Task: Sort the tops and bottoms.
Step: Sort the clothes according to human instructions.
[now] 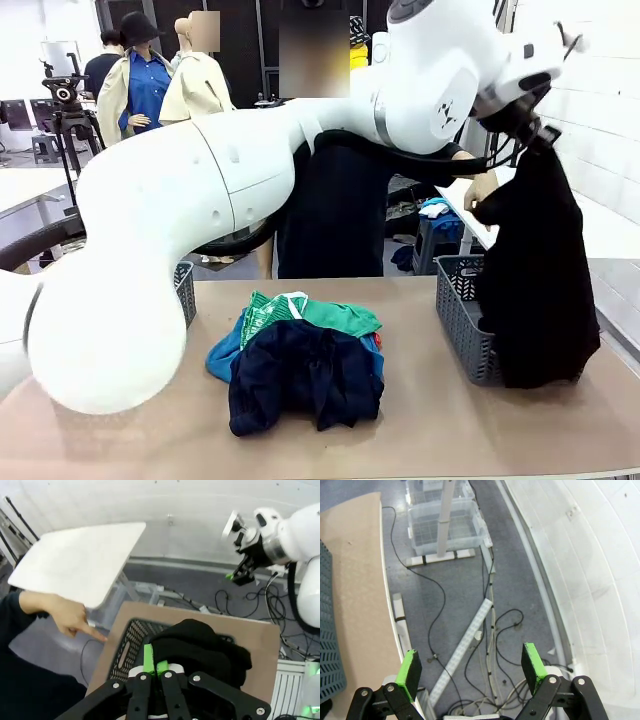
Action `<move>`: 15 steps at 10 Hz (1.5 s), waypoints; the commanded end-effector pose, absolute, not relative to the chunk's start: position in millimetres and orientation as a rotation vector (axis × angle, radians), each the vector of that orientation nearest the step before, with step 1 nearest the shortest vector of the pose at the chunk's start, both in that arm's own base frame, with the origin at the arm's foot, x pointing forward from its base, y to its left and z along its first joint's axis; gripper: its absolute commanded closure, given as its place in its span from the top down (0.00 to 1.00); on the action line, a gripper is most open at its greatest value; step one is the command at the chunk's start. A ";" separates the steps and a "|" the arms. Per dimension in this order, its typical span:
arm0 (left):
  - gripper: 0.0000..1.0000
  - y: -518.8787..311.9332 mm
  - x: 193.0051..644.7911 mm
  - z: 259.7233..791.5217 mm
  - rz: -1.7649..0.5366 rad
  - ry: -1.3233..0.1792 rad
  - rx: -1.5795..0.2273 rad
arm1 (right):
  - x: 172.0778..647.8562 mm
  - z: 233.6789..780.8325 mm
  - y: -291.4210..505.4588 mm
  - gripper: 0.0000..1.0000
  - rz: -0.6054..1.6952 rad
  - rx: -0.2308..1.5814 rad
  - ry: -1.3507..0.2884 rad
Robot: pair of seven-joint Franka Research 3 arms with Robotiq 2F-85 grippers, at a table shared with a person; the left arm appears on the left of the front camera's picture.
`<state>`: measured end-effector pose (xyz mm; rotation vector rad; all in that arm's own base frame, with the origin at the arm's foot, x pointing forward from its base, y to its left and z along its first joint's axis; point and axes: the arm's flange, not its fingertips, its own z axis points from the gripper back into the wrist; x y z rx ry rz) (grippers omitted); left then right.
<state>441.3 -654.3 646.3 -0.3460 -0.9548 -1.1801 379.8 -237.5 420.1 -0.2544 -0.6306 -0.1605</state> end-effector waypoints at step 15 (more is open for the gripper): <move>0.00 -727.8 503.9 489.2 -1.217 -0.629 -0.324 | 379.2 419.8 -238.0 1.00 -0.163 -0.252 -0.631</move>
